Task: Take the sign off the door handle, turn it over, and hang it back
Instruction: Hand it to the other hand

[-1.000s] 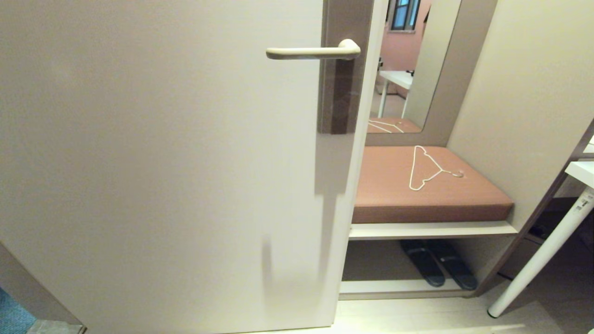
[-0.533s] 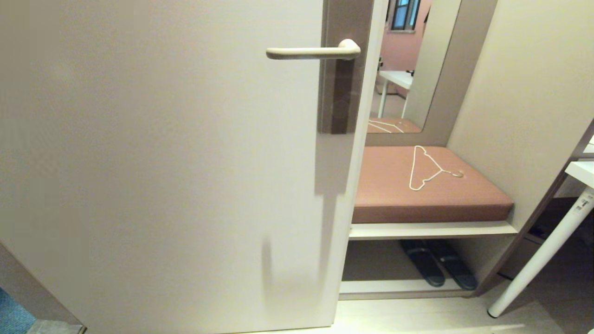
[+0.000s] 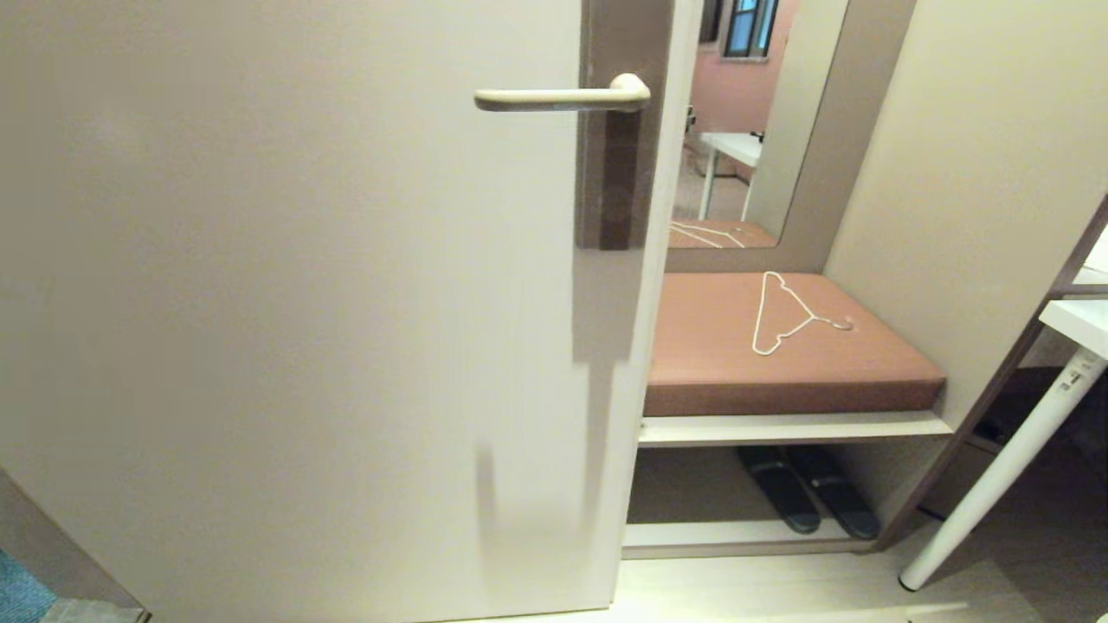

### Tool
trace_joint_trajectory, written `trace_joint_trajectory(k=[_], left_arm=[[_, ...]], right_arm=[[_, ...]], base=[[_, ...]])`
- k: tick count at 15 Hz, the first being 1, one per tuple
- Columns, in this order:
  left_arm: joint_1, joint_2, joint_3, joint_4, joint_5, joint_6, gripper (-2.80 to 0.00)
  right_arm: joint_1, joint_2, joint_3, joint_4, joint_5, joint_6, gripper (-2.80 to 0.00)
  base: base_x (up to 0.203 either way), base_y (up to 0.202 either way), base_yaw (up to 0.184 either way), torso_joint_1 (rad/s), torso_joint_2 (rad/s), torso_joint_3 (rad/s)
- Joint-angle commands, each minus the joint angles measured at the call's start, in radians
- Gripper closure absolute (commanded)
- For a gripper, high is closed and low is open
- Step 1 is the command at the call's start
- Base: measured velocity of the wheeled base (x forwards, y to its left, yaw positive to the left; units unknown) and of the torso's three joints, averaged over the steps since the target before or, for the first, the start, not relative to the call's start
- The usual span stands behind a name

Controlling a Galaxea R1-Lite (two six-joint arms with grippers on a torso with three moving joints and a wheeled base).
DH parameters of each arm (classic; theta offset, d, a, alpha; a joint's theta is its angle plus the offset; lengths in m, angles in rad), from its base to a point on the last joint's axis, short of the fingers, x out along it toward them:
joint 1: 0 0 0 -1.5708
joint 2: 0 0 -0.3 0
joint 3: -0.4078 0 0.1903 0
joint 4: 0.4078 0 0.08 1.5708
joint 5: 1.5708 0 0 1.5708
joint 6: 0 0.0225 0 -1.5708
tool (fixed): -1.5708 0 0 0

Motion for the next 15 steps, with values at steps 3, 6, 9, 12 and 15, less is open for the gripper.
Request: trace_joint_trajectory(k=[3,6,9,12,15], left_arm=[[0.000,0.000,0.000,0.000,0.000,-0.001,0.00],[0.000,0.000,0.000,0.000,0.000,-0.001,0.00],[0.000,0.000,0.000,0.000,0.000,-0.001,0.00],[-0.001,0.000,0.000,0.000,0.000,-0.001,0.00],[0.000,0.000,0.000,0.000,0.000,-0.001,0.00]], right_arm=[[0.000,0.001,0.000,-0.001,0.000,0.000,0.00],[0.000,0.001,0.000,-0.001,0.000,0.000,0.00],[0.001,0.001,0.000,0.000,0.000,0.000,0.00],[0.000,0.001,0.000,0.001,-0.001,0.000,0.00],[0.000,0.001,0.000,-0.001,-0.001,0.000,0.00]], base=[[0.000,-0.196,0.000,0.003,0.00,0.001],[0.000,-0.194,0.001,0.002,0.00,0.003],[0.000,-0.193,-0.001,0.000,0.00,0.004],[0.000,-0.169,0.000,0.000,0.00,0.004],[0.000,-0.024,0.002,0.002,0.00,0.002]])
